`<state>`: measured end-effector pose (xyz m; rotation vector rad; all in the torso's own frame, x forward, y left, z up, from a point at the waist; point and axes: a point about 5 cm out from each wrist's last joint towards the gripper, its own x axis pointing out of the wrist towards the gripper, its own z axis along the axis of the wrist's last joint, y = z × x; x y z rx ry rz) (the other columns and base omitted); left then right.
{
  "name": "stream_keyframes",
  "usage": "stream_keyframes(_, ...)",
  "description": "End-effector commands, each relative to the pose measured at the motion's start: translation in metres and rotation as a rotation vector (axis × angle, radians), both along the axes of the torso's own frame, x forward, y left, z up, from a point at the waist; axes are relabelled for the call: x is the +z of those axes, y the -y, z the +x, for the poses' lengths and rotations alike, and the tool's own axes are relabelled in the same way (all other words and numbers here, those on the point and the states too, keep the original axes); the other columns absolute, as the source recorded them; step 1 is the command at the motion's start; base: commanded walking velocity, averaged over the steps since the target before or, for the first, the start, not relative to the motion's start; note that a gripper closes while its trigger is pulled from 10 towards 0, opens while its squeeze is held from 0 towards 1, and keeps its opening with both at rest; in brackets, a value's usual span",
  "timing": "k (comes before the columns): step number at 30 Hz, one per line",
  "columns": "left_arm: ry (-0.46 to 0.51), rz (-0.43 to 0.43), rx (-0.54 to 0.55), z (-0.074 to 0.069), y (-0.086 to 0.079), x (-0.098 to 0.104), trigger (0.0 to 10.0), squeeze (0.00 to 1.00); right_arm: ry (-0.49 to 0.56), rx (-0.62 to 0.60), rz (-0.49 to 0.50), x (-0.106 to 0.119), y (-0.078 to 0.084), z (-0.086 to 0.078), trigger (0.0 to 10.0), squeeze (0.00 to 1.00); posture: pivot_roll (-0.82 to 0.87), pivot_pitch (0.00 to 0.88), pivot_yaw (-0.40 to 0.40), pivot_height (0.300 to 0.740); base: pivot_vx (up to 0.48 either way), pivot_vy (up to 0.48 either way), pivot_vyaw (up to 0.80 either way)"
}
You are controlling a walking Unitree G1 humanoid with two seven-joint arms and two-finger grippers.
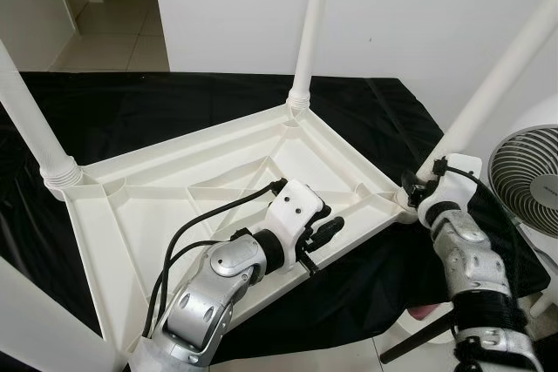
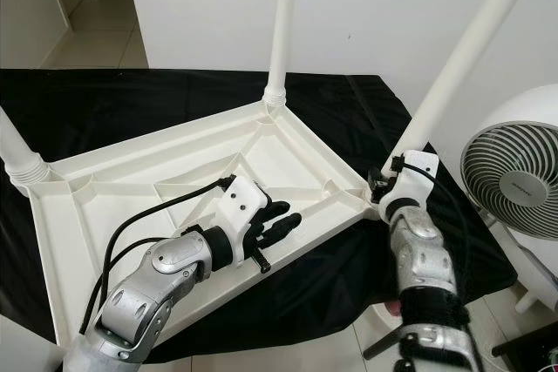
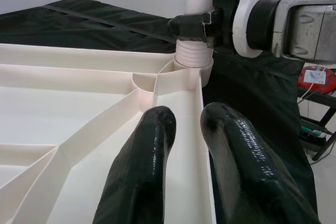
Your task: Building children table
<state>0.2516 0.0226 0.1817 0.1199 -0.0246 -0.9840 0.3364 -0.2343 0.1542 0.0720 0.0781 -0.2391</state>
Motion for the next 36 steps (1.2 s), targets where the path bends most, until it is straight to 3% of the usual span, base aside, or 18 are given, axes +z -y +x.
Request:
stream_keyframes(1,0.001,0.002,0.002,-0.002,0.002,0.001,10.0,0.0,-0.13,-0.054,0.032,-0.028,0.0,-0.008,0.0,0.0,0.01,0.085,-0.04,0.74,0.0,0.0,0.0)
stream_keyframes(8,0.0,-0.001,0.003,-0.002,0.002,0.001,10.0,0.0,-0.128,-0.237,0.054,-0.028,-0.008,-0.018,0.0,0.0,0.01,0.077,-0.054,0.74,0.0,0.0,0.0)
stream_keyframes(10,0.0,-0.005,0.004,-0.002,0.003,0.001,10.0,0.0,-0.119,-0.339,0.082,-0.028,-0.014,-0.026,0.0,0.0,0.01,0.074,-0.057,0.74,0.0,0.0,0.0)
stream_keyframes(17,0.001,-0.014,0.002,-0.003,0.005,0.002,10.0,0.0,-0.113,-0.398,0.13,-0.027,-0.029,-0.03,0.0,0.0,0.01,0.068,-0.062,0.74,0.0,0.0,0.0)
stream_keyframes(23,0.0,-0.015,-0.003,-0.003,0.006,0.001,10.0,0.0,-0.111,-0.395,0.134,-0.025,-0.029,-0.028,0.0,0.0,0.01,0.059,-0.063,0.74,0.0,0.0,0.0)
stream_keyframes(24,0.0,-0.016,-0.004,-0.003,0.007,0.001,10.0,0.0,-0.101,-0.366,0.126,-0.023,-0.028,-0.025,10.0,0.0,0.0,0.054,-0.064,0.74,0.0,0.0,0.0)
stream_keyframes(30,0.001,-0.018,-0.006,-0.003,0.008,0.001,10.0,0.0,-0.072,-0.306,0.092,-0.017,-0.027,-0.021,10.0,0.0,0.0,0.051,-0.066,0.74,0.0,0.0,0.0)
stream_keyframes(31,0.001,-0.019,-0.007,-0.003,0.008,0.001,10.0,0.0,-0.06,-0.274,0.074,-0.015,-0.028,-0.02,10.0,0.8,0.0,0.049,-0.066,0.74,0.0,0.0,0.0)
stream_keyframes(32,0.002,-0.02,-0.008,-0.003,0.009,0.001,10.0,0.0,-0.03,-0.229,0.055,-0.011,-0.027,-0.019,10.0,1.0,0.0,0.047,-0.069,0.74,0.0,0.0,0.0)
stream_keyframes(36,0.002,-0.024,-0.008,-0.003,0.009,0.002,10.0,0.0,0.043,-0.129,0.044,-0.001,-0.023,-0.017,10.0,1.0,0.0,0.045,-0.068,0.74,0.0,0.0,0.0)
